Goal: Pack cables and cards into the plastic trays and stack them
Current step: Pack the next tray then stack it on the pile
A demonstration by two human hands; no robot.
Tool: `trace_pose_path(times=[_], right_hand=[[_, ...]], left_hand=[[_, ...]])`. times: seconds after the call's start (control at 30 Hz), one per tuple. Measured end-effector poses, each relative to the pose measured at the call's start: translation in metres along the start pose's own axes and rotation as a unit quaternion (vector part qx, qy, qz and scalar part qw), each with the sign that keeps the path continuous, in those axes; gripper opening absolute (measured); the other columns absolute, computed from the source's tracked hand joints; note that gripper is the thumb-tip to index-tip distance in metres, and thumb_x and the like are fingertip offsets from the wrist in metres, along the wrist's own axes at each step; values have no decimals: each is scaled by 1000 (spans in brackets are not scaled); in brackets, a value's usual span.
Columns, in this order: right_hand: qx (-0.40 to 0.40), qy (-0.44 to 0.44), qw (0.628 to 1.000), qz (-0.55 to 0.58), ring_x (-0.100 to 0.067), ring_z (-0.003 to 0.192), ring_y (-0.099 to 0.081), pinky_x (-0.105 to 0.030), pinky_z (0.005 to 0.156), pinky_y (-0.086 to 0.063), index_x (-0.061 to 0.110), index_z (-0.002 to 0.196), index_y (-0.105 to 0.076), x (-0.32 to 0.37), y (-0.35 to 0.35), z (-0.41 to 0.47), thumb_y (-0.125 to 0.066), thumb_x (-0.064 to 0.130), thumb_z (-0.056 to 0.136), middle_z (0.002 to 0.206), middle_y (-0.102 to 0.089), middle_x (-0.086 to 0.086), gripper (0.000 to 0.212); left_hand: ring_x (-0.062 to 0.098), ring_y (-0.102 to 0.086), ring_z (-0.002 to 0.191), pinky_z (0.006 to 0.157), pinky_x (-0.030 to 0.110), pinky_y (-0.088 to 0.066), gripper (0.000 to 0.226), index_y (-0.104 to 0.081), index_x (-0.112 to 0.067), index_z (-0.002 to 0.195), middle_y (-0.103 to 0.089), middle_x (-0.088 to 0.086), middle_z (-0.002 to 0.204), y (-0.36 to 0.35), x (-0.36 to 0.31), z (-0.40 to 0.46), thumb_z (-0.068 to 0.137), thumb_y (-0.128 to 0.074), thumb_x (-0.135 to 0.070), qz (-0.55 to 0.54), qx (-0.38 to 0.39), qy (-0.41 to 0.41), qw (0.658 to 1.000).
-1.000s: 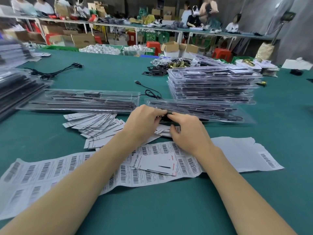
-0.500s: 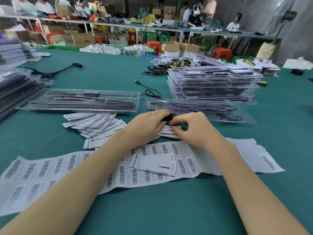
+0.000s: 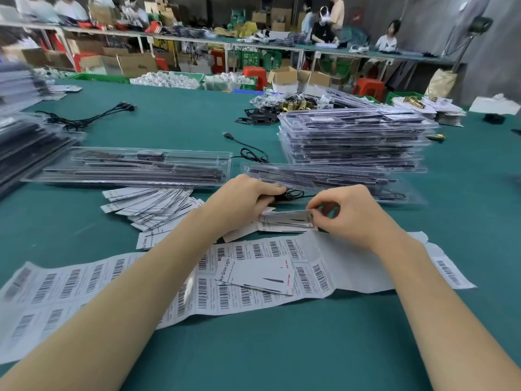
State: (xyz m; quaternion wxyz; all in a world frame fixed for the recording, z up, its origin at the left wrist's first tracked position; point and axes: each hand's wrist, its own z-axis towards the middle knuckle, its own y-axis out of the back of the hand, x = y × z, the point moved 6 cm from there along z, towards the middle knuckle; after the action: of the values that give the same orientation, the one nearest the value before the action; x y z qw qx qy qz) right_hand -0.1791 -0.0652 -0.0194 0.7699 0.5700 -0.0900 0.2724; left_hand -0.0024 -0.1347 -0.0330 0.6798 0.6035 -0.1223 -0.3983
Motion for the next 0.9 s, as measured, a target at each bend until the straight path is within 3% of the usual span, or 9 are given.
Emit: trace_pose_path(times=[0.13,0.2,0.3,0.4,0.5,0.67,0.8,0.87,0.9], right_hand=[[-16,8,1000,25,-7,82,-68,-30,80,-57,28,101,-79,-2,-4,-7,-71,7,83,89,-73,14,29],[-33,26,999,-11,-11,85,-65,-36,77,-56,33,102,-80,1,-5,-7,-73,14,84,88,-73,17,27],[-108,64,991,-36,-19,87,-63,-41,75,-55,25,96,-83,8,1,-8,-77,11,85,89,-75,12,19],[-185,86,978,-32,-18,89,-65,-38,78,-56,17,97,-82,12,6,-11,-77,6,84,94,-73,4,17],[-225,100,967,-61,-20,84,-63,-35,71,-55,14,98,-82,22,2,-10,-78,5,83,90,-71,1,18],[-234,92,965,-71,-23,78,-64,-39,62,-56,13,96,-82,26,-4,-9,-78,3,82,83,-70,-1,18],[-206,106,969,-87,-19,75,-64,-36,58,-54,18,96,-83,30,-8,-11,-77,8,84,82,-70,3,18],[-216,90,968,-92,-19,75,-64,-35,57,-53,20,95,-83,27,-7,-11,-77,9,84,80,-70,3,17],[-227,76,966,-93,-20,74,-63,-34,56,-53,19,94,-83,25,-6,-10,-77,8,83,79,-69,3,16]], left_hand=[[21,-71,92,90,35,-55,34,-66,-28,132,-72,-2,122,1,0,1,103,-53,-16,-8,-44,9,999],[20,-71,95,90,35,-54,31,-70,-25,127,-74,-1,117,1,-1,0,101,-56,-15,-20,-74,16,997],[20,-68,89,84,37,-55,31,-72,-25,125,-76,3,108,-2,-1,-1,101,-56,-13,-45,-101,27,994],[23,-60,95,84,43,-51,47,-66,-32,132,-70,6,108,-9,3,-2,99,-49,-4,-40,-57,24,997],[24,-56,102,89,44,-49,65,-59,-40,137,-65,4,113,-10,7,-2,91,-48,4,-55,-24,22,998],[15,-55,64,65,32,-50,59,-55,-43,140,-70,2,96,-9,11,-5,97,-48,-4,-105,4,13,994],[8,-65,79,79,29,-55,63,-51,-39,145,-70,-3,116,-7,12,-7,92,-53,-5,-138,51,6,989],[1,-57,64,64,19,-50,66,-49,-43,145,-68,-4,123,-7,13,-6,92,-48,-3,-123,61,10,991],[3,-53,58,60,21,-48,69,-48,-46,144,-67,-6,124,-7,14,-5,92,-46,-1,-116,59,16,991]])
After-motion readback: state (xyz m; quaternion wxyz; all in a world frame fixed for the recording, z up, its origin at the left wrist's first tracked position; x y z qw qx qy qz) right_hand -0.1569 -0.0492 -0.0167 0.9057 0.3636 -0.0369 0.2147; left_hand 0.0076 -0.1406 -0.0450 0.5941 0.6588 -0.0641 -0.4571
